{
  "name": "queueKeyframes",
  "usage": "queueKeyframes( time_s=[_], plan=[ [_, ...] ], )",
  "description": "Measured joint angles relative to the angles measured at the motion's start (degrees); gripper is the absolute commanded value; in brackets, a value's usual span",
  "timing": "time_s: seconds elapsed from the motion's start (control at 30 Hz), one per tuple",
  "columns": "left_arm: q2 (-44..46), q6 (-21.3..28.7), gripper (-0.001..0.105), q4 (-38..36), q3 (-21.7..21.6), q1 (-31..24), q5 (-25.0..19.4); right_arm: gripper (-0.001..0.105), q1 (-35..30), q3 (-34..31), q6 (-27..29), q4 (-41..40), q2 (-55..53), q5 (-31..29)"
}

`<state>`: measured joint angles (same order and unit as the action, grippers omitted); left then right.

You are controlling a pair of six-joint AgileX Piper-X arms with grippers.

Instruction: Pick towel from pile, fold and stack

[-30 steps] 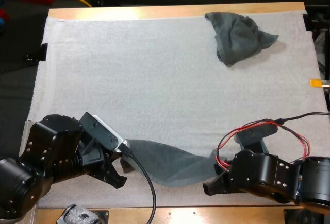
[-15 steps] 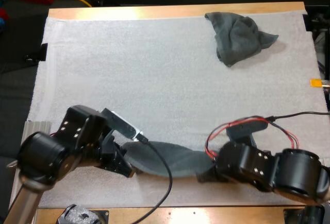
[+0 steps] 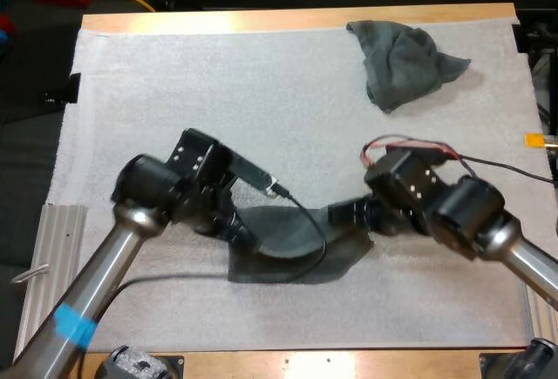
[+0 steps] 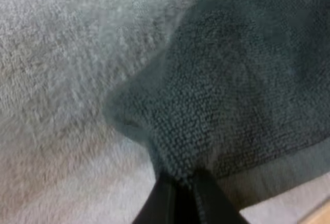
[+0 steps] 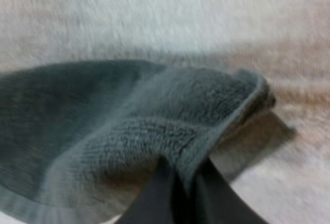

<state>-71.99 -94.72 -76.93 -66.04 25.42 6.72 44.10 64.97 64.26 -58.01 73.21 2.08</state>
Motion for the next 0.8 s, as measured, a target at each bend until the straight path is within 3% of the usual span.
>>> queueKeyframes(
  time_s=[0.17, 0.33, 0.67, 0.8],
  plan=[
    [-5.4, 0.4, 0.0, 4.0, 0.0, -4.1, 0.5, 0.001, -4.9, 0.0, 0.0, 4.9, 4.1, 6.6],
    [-11.1, 0.4, 0.0, 6.4, 0.0, -8.5, 5.6, 0.001, -8.4, 0.0, -0.6, 7.5, 8.2, 12.2],
    [-16.8, 0.4, 0.0, 9.9, 0.0, -16.5, 10.0, 0.001, -13.8, -0.1, -7.2, 14.0, 15.5, 20.3],
    [-18.3, 0.3, 0.0, 11.9, 0.0, -19.0, 12.4, 0.001, -15.2, -0.1, -12.4, 18.2, 17.8, 23.2]
  ],
)
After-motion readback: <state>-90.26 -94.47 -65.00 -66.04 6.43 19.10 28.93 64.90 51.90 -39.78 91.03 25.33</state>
